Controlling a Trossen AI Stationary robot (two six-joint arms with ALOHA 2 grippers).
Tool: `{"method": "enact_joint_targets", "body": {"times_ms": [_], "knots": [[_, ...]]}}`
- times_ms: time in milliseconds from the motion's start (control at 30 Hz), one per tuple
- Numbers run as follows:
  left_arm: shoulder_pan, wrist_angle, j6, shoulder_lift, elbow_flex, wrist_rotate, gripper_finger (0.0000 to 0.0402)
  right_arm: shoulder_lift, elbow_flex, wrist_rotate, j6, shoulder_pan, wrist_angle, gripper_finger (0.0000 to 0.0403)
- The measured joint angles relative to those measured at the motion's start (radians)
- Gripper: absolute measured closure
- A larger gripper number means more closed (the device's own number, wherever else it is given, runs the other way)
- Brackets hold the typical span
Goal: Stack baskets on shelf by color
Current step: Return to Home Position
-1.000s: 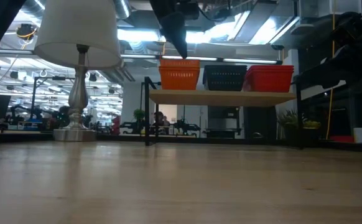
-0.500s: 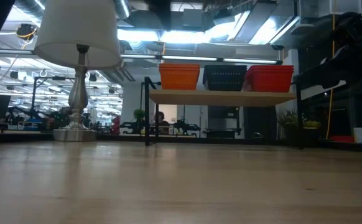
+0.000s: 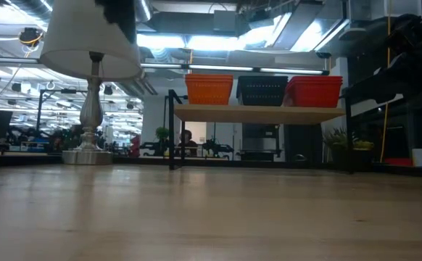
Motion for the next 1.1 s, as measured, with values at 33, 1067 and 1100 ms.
{"method": "enact_joint_targets", "body": {"times_ms": [33, 1067, 1100], "knots": [[-0.009, 0.089, 0.001, -0.064, -0.101, 0.001, 0.0319, 0.001, 0.000, 0.000, 0.000, 0.000, 0.000, 0.0272], [-0.184, 1.137, 0.033, -0.998, -1.311, 0.110, 0.0319, 0.011, 0.000, -0.026, 0.000, 0.000, 0.000, 0.0272], [-0.184, 1.106, 0.031, -1.025, -1.311, 0.110, 0.0319, 0.011, 0.000, -0.026, 0.000, 0.000, 0.000, 0.0272]]}}
